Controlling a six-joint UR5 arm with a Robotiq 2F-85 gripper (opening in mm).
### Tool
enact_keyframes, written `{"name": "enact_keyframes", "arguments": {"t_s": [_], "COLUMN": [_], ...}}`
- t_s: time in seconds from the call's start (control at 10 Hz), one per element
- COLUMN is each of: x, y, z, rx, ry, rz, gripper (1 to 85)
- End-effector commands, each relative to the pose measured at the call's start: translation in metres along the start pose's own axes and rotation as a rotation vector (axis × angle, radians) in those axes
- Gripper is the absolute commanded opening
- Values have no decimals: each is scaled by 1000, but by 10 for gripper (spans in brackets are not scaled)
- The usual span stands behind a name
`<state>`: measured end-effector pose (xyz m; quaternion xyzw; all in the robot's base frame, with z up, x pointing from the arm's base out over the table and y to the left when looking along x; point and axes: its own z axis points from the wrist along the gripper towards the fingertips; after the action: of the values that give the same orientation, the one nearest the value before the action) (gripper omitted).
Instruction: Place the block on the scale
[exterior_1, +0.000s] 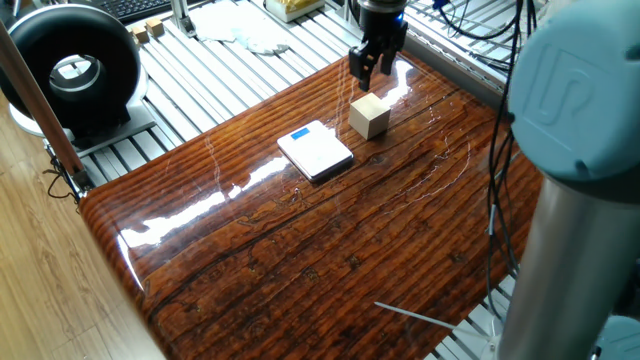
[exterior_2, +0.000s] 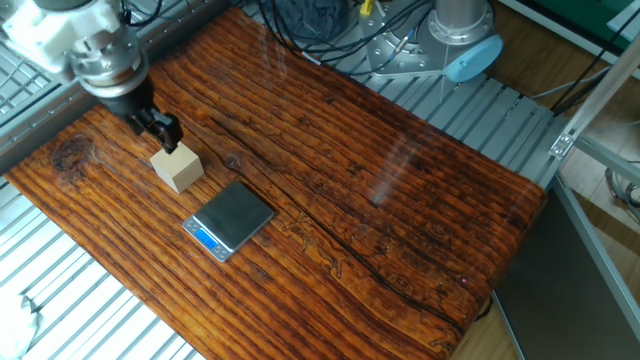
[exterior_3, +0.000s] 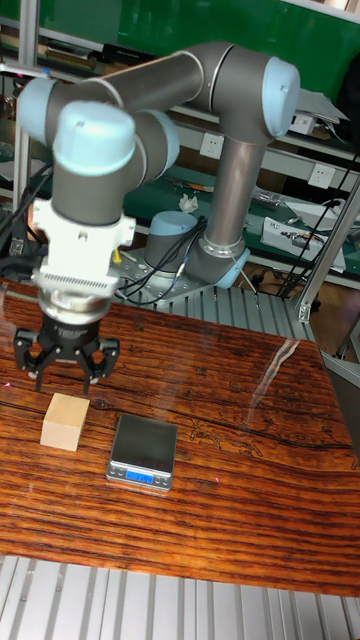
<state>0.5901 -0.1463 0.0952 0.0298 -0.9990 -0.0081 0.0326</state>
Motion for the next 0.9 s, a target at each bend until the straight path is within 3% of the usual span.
{"name": "enact_keyframes", "arguments": {"t_s": [0.0,0.1,0.3,0.6,0.8], "x": [-7,-7,-8,-10,-4], "y": [13,20,27,26,13], "z": [14,14,17,40,53], "rx": [-71,-97,-111,-74,-13], "ry": [25,29,29,-8,-1], "rz": [104,136,164,149,130], "gripper": [623,627,627,623,620]}}
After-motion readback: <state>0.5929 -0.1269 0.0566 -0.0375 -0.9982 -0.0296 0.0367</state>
